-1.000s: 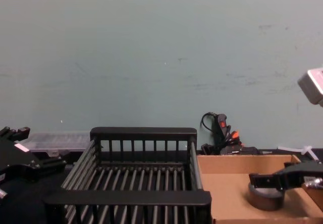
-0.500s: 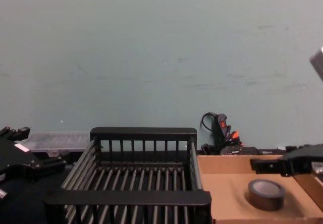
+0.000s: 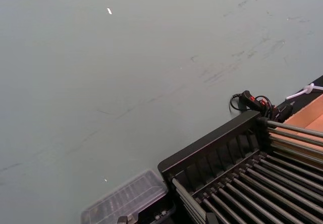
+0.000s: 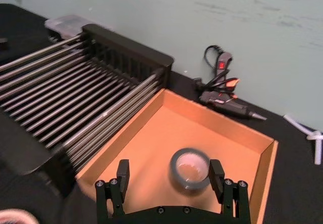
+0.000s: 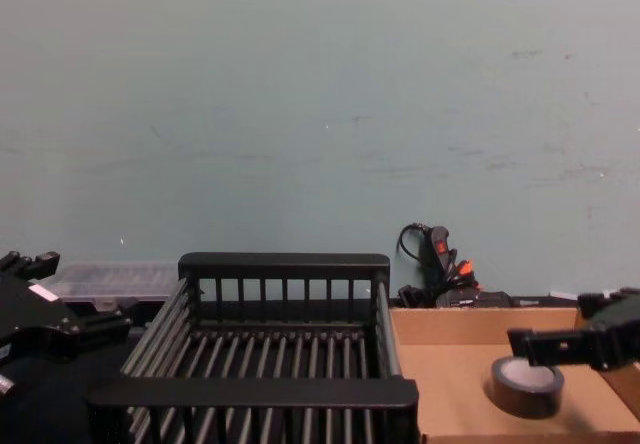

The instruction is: Pick up the white tape and place it into the black box , Pick up the silver tape and place it into the brown box.

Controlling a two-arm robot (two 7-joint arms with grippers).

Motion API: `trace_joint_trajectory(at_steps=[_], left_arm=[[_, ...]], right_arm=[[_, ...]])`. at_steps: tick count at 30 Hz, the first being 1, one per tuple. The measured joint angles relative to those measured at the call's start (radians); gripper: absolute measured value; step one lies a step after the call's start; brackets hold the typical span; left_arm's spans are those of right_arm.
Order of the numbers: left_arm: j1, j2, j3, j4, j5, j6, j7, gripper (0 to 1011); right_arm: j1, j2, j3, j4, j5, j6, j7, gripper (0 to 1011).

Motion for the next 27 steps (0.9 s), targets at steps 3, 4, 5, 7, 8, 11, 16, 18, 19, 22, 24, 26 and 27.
trace_joint_trajectory(at_steps=[3,4,5,7,8,11,16,18,19,22,24,26,27], left_arm=[[0.000,0.000,0.000,0.000,0.000,0.000,0.000,1001],[0.000,0.000,0.000,0.000,0.000,0.000,0.000,1001],[0.000,0.000,0.000,0.000,0.000,0.000,0.000,1001],[0.000,0.000,0.000,0.000,0.000,0.000,0.000,1001],[0.000,0.000,0.000,0.000,0.000,0.000,0.000,1001],[0.000,0.000,0.000,0.000,0.000,0.000,0.000,1001],[0.000,0.000,0.000,0.000,0.000,0.000,0.000,1001],[0.000,0.000,0.000,0.000,0.000,0.000,0.000,1001],[0.000,0.000,0.000,0.000,0.000,0.000,0.000,1001],[0.000,0.000,0.000,0.000,0.000,0.000,0.000,1001],[0.000,0.000,0.000,0.000,0.000,0.000,0.000,1001],[0.000,0.000,0.000,0.000,0.000,0.000,0.000,1001],[0.000,0.000,0.000,0.000,0.000,0.000,0.000,1001]], right_arm=[[-0.028,0.021,-0.005,-0.038,0.008,0.017,0.007,1002],[-0.035,0.026,-0.007,-0.048,0.009,0.021,0.009,1002],[-0.042,0.031,-0.010,-0.057,0.010,0.026,0.011,1002],[-0.061,0.044,-0.018,-0.080,0.013,0.038,0.016,1002],[-0.067,0.048,-0.021,-0.088,0.015,0.042,0.017,1000],[-0.090,0.062,-0.032,-0.111,0.021,0.059,0.022,1002],[-0.113,0.075,-0.053,-0.134,0.029,0.089,0.026,1000],[-0.116,0.077,-0.059,-0.137,0.030,0.098,0.027,1000],[-0.116,0.079,-0.068,-0.138,0.031,0.107,0.028,1002],[-0.116,0.082,-0.085,-0.138,0.031,0.124,0.031,1000],[-0.114,0.083,-0.094,-0.138,0.030,0.131,0.033,1002],[-0.110,0.083,-0.108,-0.136,0.030,0.139,0.038,1002],[-0.109,0.083,-0.113,-0.135,0.030,0.141,0.039,1002]])
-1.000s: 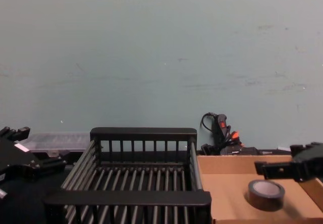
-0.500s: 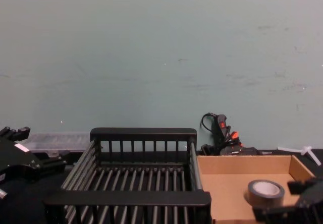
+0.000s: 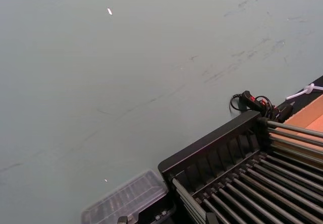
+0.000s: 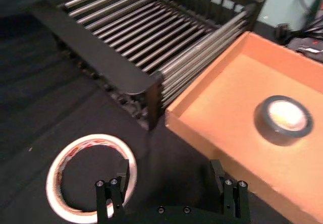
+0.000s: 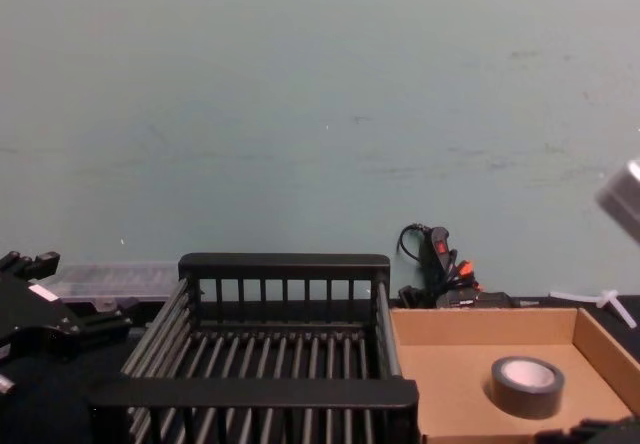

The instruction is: Pick up the white tape and place it into the black box , Pick up the silver tape and place it into the brown box.

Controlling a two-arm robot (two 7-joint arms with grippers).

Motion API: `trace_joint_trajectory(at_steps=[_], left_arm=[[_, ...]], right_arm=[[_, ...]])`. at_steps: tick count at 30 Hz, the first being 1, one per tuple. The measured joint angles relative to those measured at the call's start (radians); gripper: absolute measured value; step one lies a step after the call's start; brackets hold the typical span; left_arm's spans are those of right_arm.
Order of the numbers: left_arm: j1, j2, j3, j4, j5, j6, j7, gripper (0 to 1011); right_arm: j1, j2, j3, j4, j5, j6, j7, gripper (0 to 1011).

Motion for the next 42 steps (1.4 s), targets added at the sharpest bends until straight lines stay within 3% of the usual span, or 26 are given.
trace_joint_trajectory(at_steps=[16,42], left_arm=[[0.000,0.000,0.000,0.000,0.000,0.000,0.000,1001],[0.000,0.000,0.000,0.000,0.000,0.000,0.000,1001]], right_arm=[[0.021,-0.001,-0.071,0.015,-0.012,0.037,0.024,1000],[0.043,-0.028,-0.100,0.045,-0.048,0.067,0.027,1002]])
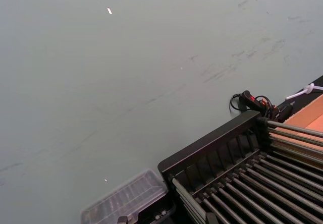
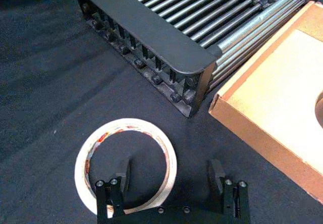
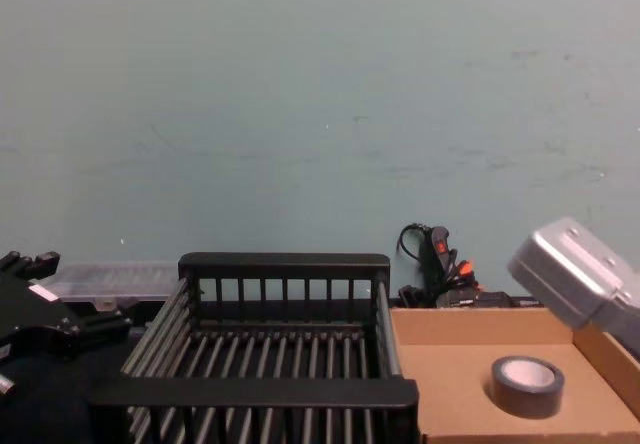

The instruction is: Pick up the white tape and place it into the black box , Pick up the silver tape and place it into the brown box.

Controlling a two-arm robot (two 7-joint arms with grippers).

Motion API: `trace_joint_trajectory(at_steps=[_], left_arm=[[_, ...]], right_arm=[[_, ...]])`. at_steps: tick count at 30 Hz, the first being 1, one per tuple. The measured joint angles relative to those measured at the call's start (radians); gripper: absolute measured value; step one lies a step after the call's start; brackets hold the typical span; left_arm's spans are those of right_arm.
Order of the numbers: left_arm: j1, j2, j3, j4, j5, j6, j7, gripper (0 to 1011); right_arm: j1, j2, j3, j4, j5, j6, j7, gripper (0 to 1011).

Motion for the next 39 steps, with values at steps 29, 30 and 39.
trace_joint_trajectory(at_steps=[29,30,39], left_arm=[[0.000,0.000,0.000,0.000,0.000,0.000,0.000,1001],[0.000,0.000,0.000,0.000,0.000,0.000,0.000,1001],[0.000,0.000,0.000,0.000,0.000,0.000,0.000,1001]], right_arm=[[0.003,-0.016,0.002,0.022,0.000,0.003,0.010,1000],[0.003,-0.016,0.002,0.022,0.000,0.003,0.010,1002],[0.003,-0.016,0.003,0.021,0.001,0.003,0.010,964]])
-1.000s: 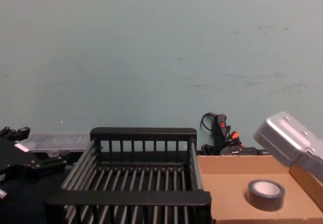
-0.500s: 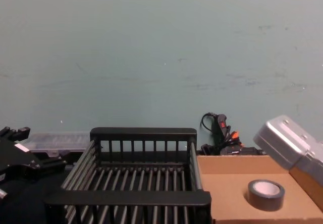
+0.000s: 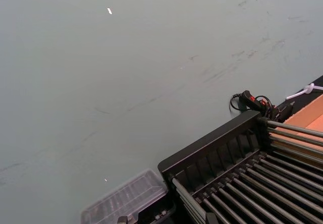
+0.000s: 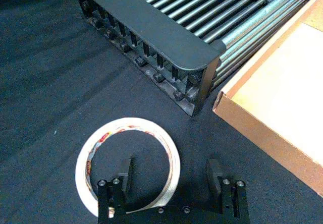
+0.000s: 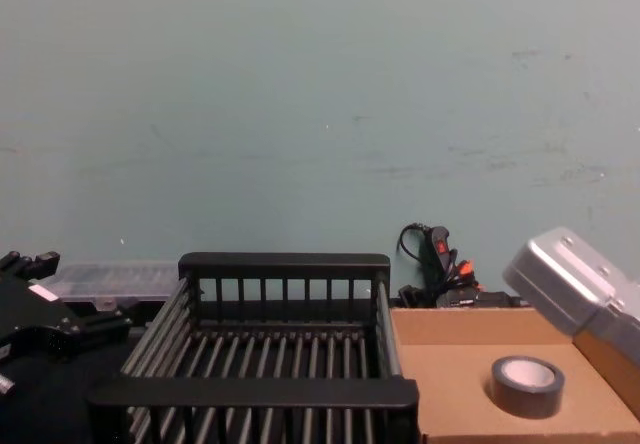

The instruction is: Pick up the white tape and place it into the black box , Pick up the silver tape and place it into the brown box.

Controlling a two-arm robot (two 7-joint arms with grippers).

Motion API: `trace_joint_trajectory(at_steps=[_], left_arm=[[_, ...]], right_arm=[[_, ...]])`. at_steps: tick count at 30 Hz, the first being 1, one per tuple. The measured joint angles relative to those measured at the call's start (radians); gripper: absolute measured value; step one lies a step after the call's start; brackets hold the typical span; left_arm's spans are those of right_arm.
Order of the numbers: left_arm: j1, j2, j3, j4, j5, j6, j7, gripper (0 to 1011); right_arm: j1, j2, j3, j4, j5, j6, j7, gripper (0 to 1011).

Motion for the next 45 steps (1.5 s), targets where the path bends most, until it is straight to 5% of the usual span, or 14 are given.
trace_joint_trajectory(at_steps=[29,45], left_arm=[[0.000,0.000,0.000,0.000,0.000,0.000,0.000,1002],[0.000,0.000,0.000,0.000,0.000,0.000,0.000,1001]], right_arm=[[0.000,0.000,0.000,-0.001,0.001,0.000,0.000,127],[-0.004,0.000,0.008,-0.004,0.014,-0.015,0.002,91]])
